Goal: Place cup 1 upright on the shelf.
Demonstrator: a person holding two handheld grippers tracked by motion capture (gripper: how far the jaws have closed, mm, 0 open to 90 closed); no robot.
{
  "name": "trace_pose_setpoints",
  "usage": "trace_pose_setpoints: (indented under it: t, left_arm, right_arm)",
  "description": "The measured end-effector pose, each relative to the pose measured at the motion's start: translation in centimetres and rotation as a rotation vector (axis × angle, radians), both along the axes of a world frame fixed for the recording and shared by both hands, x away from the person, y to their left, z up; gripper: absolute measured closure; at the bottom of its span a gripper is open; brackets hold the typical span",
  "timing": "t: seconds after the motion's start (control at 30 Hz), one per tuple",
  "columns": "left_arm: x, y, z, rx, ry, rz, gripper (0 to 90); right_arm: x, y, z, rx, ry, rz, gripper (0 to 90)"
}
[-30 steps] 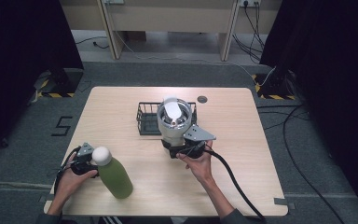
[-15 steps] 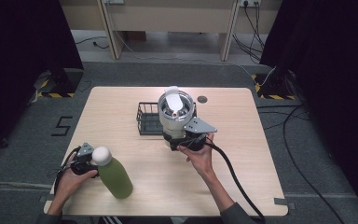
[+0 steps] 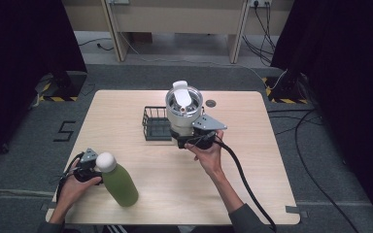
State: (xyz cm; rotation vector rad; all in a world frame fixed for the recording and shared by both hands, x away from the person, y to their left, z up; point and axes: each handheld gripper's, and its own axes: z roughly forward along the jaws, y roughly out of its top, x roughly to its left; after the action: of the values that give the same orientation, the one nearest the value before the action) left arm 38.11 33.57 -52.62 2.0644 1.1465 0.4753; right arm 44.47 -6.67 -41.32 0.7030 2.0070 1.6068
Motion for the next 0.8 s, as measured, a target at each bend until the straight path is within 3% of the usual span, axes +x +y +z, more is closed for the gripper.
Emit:
trace_pose_setpoints:
  t: [0.8]
  left_arm:
    - [0.0, 0.0, 0.0, 0.000, 0.000, 0.000, 4.3]
  right_arm:
    - [2.7, -0.4, 3.2, -0.002, -0.020, -0.048, 11.0]
